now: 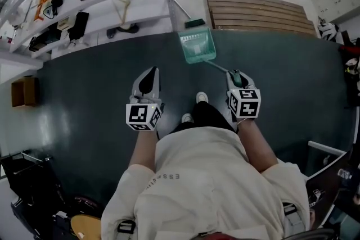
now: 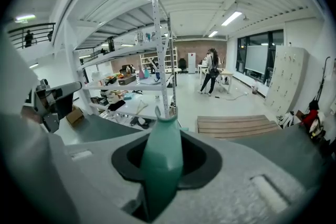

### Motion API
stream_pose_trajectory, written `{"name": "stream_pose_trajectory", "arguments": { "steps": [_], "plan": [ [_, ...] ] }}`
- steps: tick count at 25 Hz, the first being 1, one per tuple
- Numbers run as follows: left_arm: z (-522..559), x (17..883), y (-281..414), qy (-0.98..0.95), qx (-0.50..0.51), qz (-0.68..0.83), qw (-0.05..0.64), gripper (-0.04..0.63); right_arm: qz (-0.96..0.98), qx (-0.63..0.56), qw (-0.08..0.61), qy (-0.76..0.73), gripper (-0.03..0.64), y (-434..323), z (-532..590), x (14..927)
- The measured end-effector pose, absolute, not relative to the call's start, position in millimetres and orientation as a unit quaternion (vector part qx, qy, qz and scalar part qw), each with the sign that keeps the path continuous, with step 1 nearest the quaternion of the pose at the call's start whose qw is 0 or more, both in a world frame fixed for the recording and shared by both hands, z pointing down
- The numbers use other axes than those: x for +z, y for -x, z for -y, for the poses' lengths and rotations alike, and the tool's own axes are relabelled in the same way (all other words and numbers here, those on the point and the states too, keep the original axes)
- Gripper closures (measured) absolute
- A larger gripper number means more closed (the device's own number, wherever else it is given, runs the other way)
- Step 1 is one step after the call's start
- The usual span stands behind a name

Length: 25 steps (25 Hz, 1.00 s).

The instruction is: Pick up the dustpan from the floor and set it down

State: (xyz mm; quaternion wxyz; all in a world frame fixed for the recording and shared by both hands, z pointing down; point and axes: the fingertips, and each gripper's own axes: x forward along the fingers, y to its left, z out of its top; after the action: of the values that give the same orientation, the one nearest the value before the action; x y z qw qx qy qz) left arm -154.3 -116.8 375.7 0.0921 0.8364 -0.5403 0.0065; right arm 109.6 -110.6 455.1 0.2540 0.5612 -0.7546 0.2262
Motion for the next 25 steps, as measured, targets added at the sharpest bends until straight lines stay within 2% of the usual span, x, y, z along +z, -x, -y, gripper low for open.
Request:
{"name": "stream_pose_trajectory", "arguments": {
  "steps": [7, 18, 25],
  "plan": [
    [109.8, 356.2, 144.8, -0.845, -0.006, 0.531, 0.064, 0.588, 0.759, 0.218, 0.251, -0.560, 0.537, -120.6, 102.0, 455.4],
    [141.5, 381.1, 115.6, -0.855, -0.005, 0.509, 0.101, 0.588, 0.745, 0.232, 0.274, -0.563, 0.537, -139.1, 140.0, 480.1],
    [199.5, 423.6, 116.4, -0.831, -0.012, 0.532, 0.160, 0.587, 0.725, 0.266, 0.299, -0.560, 0.537, -139.4, 211.1, 537.8]
  ]
}}
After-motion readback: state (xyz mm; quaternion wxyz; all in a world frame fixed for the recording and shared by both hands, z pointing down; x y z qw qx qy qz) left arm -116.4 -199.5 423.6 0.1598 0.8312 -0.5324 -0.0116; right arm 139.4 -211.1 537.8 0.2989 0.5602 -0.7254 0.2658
